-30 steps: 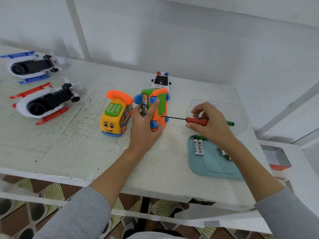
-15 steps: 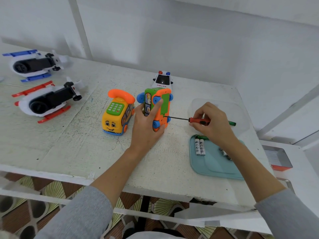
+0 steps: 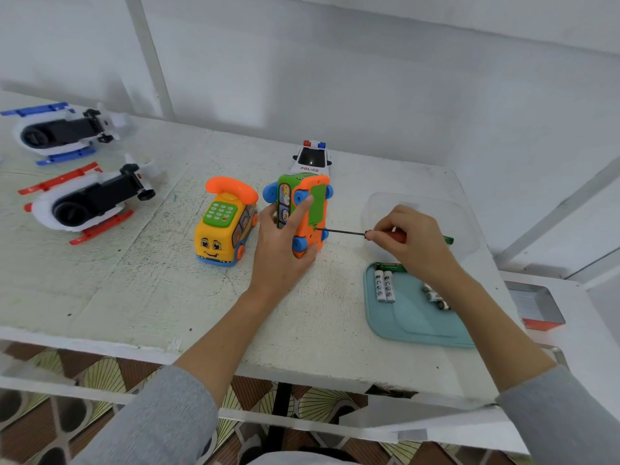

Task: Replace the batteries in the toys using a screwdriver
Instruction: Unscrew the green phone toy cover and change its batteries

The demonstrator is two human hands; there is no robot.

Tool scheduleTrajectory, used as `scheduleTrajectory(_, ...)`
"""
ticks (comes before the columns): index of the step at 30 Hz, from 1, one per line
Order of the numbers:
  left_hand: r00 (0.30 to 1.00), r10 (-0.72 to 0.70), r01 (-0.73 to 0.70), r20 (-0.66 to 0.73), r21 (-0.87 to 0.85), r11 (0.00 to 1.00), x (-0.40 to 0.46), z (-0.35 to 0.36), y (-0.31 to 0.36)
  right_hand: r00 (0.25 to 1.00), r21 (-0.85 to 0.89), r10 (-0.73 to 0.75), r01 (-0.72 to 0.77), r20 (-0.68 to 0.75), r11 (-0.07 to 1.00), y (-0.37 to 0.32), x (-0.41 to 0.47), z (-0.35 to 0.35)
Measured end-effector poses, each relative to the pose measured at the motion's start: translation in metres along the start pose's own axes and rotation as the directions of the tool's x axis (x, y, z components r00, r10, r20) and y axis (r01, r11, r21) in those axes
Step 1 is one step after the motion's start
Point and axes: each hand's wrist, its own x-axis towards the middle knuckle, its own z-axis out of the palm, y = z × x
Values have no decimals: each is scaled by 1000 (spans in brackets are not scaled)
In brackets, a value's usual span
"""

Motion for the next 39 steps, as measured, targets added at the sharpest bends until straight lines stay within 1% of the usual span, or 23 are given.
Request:
scheduleTrajectory(3, 1000, -20, 19, -23, -42, 999, 0, 0, -2, 1000, 55, 13, -14, 24, 998, 2, -8, -9)
scheduleTrajectory(6, 999, -48, 45, -26, -96, 994, 0, 0, -3, 988, 92, -6, -9, 156, 996, 3, -18, -14)
scheduleTrajectory(10, 999, -42, 44, 14, -138, 989, -1, -1, -3, 925, 38, -105, 97, 365, 995, 3, -28, -4)
scheduleTrajectory(13, 999, -35, 39, 28, -146, 988, -1, -1, -4, 884, 35, -137, 136, 446, 990, 0, -31, 13)
scheduleTrajectory(18, 1000, 3, 1, 27, -135, 991, -2, -1, -4, 859, 17, -162, 176, 486, 984, -3, -29, 37)
scheduleTrajectory(23, 1000, -4, 6, 14, -121, 993, -2, -1, -4, 858, 60, -198, 194, 473, 979, -2, -27, 51)
scheduleTrajectory(29, 998, -50, 54, 32, -144, 988, -3, -2, 0, 863, 81, -248, 237, 440, 968, 0, -26, 57)
scheduleTrajectory(34, 996, -80, 86, 46, -150, 985, -2, -4, 4, 861, 70, -242, 236, 446, 969, 4, -25, 57)
scheduleTrajectory(37, 989, -135, 143, 58, -182, 973, 0, -4, 4, 849, 85, -266, 256, 457, 963, 7, -23, 54)
scheduleTrajectory(39, 986, -150, 161, 70, -197, 967, 0, -4, 5, 860, 95, -271, 255, 433, 962, 9, -20, 47)
